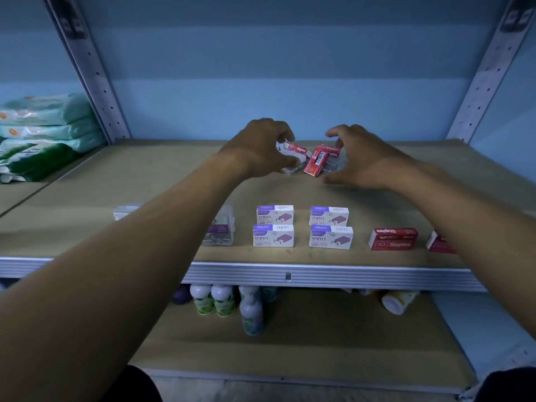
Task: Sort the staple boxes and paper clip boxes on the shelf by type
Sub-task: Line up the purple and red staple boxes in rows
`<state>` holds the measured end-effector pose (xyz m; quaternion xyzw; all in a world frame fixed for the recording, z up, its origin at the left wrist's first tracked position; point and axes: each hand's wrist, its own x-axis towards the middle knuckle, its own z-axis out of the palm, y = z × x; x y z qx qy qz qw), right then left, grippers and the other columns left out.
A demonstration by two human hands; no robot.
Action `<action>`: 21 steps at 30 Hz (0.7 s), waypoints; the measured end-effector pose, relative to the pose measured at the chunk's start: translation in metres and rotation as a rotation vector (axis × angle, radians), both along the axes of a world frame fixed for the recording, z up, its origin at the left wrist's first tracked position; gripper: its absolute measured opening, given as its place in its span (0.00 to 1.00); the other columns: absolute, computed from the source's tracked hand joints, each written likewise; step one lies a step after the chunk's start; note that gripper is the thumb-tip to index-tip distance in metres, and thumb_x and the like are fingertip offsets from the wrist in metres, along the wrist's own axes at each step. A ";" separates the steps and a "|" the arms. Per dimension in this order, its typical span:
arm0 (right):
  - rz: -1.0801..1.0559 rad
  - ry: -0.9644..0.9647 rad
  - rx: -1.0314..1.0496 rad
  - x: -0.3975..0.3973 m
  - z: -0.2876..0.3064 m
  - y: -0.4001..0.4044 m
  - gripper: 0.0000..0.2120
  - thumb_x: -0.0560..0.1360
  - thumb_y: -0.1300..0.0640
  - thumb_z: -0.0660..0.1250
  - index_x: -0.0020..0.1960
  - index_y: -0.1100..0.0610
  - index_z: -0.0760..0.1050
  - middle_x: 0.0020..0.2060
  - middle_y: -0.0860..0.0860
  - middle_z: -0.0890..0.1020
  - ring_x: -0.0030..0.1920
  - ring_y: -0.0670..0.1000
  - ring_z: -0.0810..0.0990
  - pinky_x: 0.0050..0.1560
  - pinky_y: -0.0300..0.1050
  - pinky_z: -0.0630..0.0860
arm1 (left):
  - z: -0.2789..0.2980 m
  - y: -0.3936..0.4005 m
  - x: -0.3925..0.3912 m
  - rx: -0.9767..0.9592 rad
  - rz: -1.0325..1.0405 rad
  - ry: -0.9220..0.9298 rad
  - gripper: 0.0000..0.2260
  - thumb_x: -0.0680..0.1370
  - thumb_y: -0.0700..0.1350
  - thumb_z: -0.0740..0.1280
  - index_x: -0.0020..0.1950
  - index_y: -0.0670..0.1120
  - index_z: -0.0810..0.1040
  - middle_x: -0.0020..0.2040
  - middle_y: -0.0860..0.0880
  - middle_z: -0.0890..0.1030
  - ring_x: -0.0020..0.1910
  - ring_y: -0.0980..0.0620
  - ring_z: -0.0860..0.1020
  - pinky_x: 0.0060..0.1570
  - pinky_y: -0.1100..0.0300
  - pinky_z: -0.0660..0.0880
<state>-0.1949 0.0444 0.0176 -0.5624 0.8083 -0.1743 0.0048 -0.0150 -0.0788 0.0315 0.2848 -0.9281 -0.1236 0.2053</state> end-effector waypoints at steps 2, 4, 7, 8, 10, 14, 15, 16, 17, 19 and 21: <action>0.028 0.036 0.024 -0.003 -0.002 -0.007 0.47 0.65 0.39 0.78 0.77 0.49 0.60 0.72 0.52 0.69 0.70 0.55 0.71 0.67 0.55 0.72 | 0.001 -0.002 -0.007 -0.008 -0.016 -0.030 0.21 0.73 0.55 0.73 0.63 0.51 0.77 0.61 0.51 0.77 0.55 0.54 0.73 0.52 0.62 0.69; 0.051 0.083 0.043 -0.005 -0.004 -0.011 0.48 0.65 0.38 0.78 0.77 0.50 0.60 0.72 0.52 0.69 0.70 0.56 0.71 0.67 0.55 0.72 | 0.001 -0.002 -0.015 -0.023 -0.027 -0.079 0.21 0.74 0.55 0.72 0.64 0.50 0.76 0.63 0.49 0.77 0.59 0.52 0.74 0.54 0.60 0.71; 0.082 0.150 0.060 -0.007 -0.005 -0.018 0.48 0.65 0.35 0.76 0.77 0.51 0.61 0.72 0.53 0.69 0.69 0.57 0.71 0.66 0.53 0.71 | 0.000 -0.003 -0.027 -0.040 -0.010 -0.122 0.22 0.75 0.56 0.70 0.66 0.48 0.76 0.65 0.47 0.77 0.62 0.49 0.75 0.57 0.57 0.72; 0.088 0.161 0.060 -0.008 -0.006 -0.020 0.47 0.65 0.35 0.76 0.77 0.51 0.61 0.71 0.53 0.69 0.69 0.57 0.71 0.65 0.53 0.71 | -0.001 -0.004 -0.030 -0.041 0.005 -0.122 0.22 0.76 0.56 0.70 0.66 0.48 0.75 0.65 0.47 0.77 0.62 0.48 0.76 0.57 0.56 0.72; 0.090 0.181 0.062 -0.010 -0.008 -0.022 0.46 0.66 0.34 0.75 0.77 0.51 0.62 0.71 0.52 0.69 0.69 0.57 0.71 0.65 0.52 0.71 | -0.002 -0.005 -0.037 -0.039 0.040 -0.110 0.23 0.76 0.57 0.69 0.68 0.46 0.74 0.65 0.46 0.77 0.61 0.46 0.77 0.59 0.55 0.74; 0.099 0.213 0.059 -0.010 -0.010 -0.027 0.44 0.68 0.34 0.73 0.76 0.52 0.64 0.70 0.52 0.70 0.68 0.58 0.72 0.64 0.52 0.71 | -0.002 -0.008 -0.042 -0.047 0.086 -0.130 0.25 0.76 0.59 0.68 0.67 0.46 0.74 0.64 0.45 0.77 0.63 0.45 0.76 0.61 0.51 0.74; 0.102 0.216 0.054 -0.010 -0.011 -0.027 0.43 0.68 0.34 0.73 0.75 0.52 0.65 0.70 0.52 0.71 0.68 0.57 0.72 0.64 0.52 0.71 | -0.002 -0.008 -0.043 -0.048 0.087 -0.135 0.25 0.76 0.59 0.68 0.67 0.46 0.74 0.64 0.45 0.78 0.63 0.45 0.76 0.62 0.51 0.74; 0.105 0.216 0.051 -0.010 -0.011 -0.027 0.42 0.68 0.34 0.73 0.75 0.52 0.66 0.69 0.52 0.72 0.67 0.57 0.73 0.64 0.52 0.71 | -0.003 -0.008 -0.043 -0.047 0.086 -0.138 0.25 0.76 0.59 0.68 0.67 0.45 0.75 0.64 0.44 0.78 0.63 0.45 0.76 0.62 0.51 0.73; 0.108 0.217 0.048 -0.010 -0.012 -0.027 0.41 0.68 0.34 0.73 0.74 0.52 0.67 0.68 0.52 0.72 0.67 0.57 0.73 0.63 0.51 0.72 | -0.004 -0.009 -0.043 -0.048 0.083 -0.137 0.24 0.76 0.58 0.68 0.67 0.45 0.75 0.64 0.44 0.78 0.62 0.45 0.76 0.62 0.51 0.74; 0.114 0.222 0.045 -0.011 -0.013 -0.028 0.39 0.69 0.35 0.73 0.73 0.52 0.68 0.66 0.52 0.73 0.65 0.57 0.73 0.62 0.50 0.72 | -0.006 -0.009 -0.043 -0.046 0.080 -0.130 0.23 0.77 0.58 0.68 0.66 0.45 0.76 0.63 0.44 0.79 0.61 0.45 0.77 0.61 0.51 0.74; 0.117 0.227 0.041 -0.011 -0.013 -0.027 0.38 0.69 0.35 0.73 0.72 0.52 0.69 0.66 0.52 0.74 0.64 0.56 0.74 0.61 0.50 0.72 | -0.008 -0.008 -0.043 -0.052 0.081 -0.130 0.23 0.77 0.57 0.67 0.65 0.44 0.77 0.62 0.44 0.80 0.60 0.44 0.77 0.60 0.51 0.74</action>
